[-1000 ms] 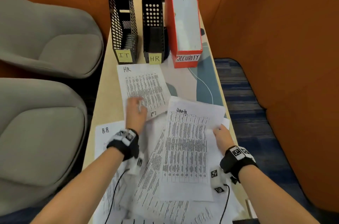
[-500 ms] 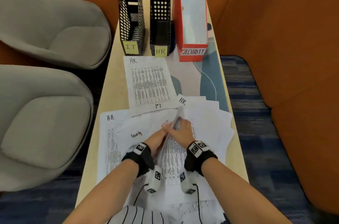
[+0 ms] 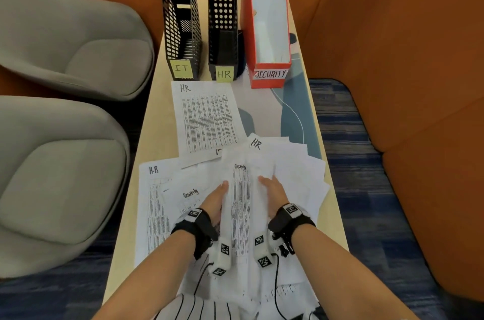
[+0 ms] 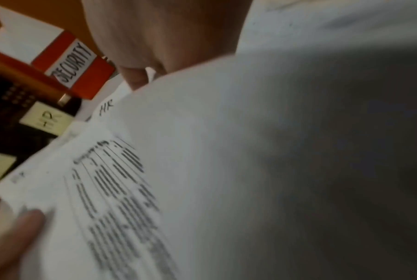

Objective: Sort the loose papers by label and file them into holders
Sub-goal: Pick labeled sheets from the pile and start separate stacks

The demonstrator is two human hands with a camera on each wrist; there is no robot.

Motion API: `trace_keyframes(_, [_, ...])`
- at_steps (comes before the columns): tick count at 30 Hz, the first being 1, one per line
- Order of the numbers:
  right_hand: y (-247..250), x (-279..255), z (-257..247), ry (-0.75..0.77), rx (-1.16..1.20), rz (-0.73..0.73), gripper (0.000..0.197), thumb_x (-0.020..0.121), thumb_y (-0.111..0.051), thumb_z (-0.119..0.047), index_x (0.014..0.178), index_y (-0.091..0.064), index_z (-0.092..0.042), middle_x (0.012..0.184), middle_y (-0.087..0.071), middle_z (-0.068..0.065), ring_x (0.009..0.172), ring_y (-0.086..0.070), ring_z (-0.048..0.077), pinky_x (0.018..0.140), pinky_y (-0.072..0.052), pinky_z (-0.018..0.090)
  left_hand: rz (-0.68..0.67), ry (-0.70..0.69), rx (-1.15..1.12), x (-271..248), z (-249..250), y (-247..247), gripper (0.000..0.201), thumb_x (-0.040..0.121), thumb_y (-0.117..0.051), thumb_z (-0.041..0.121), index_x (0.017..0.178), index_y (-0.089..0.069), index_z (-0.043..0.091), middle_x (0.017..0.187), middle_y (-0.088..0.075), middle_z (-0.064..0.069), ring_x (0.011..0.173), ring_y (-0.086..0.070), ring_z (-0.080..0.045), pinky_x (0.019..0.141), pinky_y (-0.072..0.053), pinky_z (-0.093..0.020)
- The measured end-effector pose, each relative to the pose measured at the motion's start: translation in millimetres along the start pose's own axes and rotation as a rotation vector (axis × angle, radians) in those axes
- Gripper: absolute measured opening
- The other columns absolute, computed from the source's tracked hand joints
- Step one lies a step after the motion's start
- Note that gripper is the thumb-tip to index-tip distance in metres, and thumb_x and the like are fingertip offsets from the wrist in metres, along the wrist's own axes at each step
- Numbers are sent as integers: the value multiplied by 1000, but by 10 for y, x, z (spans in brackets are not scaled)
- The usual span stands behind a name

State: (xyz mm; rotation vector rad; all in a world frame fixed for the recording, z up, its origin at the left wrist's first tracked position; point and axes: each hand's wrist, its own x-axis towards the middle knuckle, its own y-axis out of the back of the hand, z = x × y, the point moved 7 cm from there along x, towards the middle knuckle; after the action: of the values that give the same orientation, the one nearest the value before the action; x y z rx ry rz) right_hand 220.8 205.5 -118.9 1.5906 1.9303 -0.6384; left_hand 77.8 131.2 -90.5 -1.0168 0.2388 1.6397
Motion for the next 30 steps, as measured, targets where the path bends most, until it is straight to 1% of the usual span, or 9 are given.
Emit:
trace_keyframes(4, [388,-32,50,-25,-90,216,50,97,-44,-35,143,-40,-16,140,-50,8,126,-48,30,110,-37,49,40,39,14,165,-131,179,76,82,-53,65,138,-46,15,141,-51,-8,128,-50,-25,113,-32,-48])
trace_keyframes(7, [191,-77,-53,-13,30,148,46,100,-39,-38,144,-36,-25,145,-46,7,128,-47,29,111,-36,50,-103,-2,207,93,-10,-59,79,80,-60,63,142,-39,20,141,-51,0,129,-49,-18,112,-33,-42])
trace_keyframes(10, [-222,-245,-339,15,22,-150,47,101,-32,-48,134,-50,-19,134,-57,5,123,-54,20,109,-37,42,-212,-183,625,-1,180,-300,60,82,-71,24,133,-39,19,129,-53,3,120,-51,-14,102,-43,-29])
trace_keyframes(12, [-237,-319,-570,127,-290,-177,55,98,-33,-56,132,-53,-18,132,-56,3,124,-50,17,113,-31,39,12,-250,768,-17,360,-121,43,82,-59,1,121,-50,17,114,-60,-4,108,-59,-24,88,-50,-31])
trace_keyframes(16, [525,-289,-917,311,-430,321,76,85,-70,-37,146,-32,-10,147,-38,9,134,-39,24,112,-32,37,224,-191,352,-161,727,258,36,87,-47,-5,118,-56,9,114,-64,-10,117,-57,-33,98,-46,-40])
trace_keyframes(20, [407,-303,-619,8,-232,-169,53,84,-72,-19,132,-52,-8,116,-67,7,100,-67,25,81,-54,32,348,-221,8,-228,1187,352,41,95,-44,8,136,-40,13,142,-33,-3,139,-25,-26,115,-22,-47])
trace_keyframes(22, [359,-300,-550,9,-325,-222,43,82,-72,-17,122,-61,-5,108,-71,9,93,-70,24,78,-57,32,342,-195,51,-113,1276,342,54,93,-48,26,143,-34,12,151,-31,-3,139,-29,-29,115,-23,-49])
trace_keyframes(26, [783,90,-787,85,-265,184,30,91,-63,-18,117,-61,-2,119,-66,11,100,-65,28,96,-51,47,207,-89,900,87,1067,217,59,92,-47,48,127,-49,1,126,-54,-12,121,-51,-31,96,-40,-33])
trace_keyframes(30, [1075,375,-1305,45,-560,300,48,95,-57,-26,132,-49,3,135,-55,16,123,-52,34,101,-45,38,291,-15,1543,92,585,354,86,69,-74,51,134,-31,17,136,-33,-8,123,-37,-32,100,-42,-46])
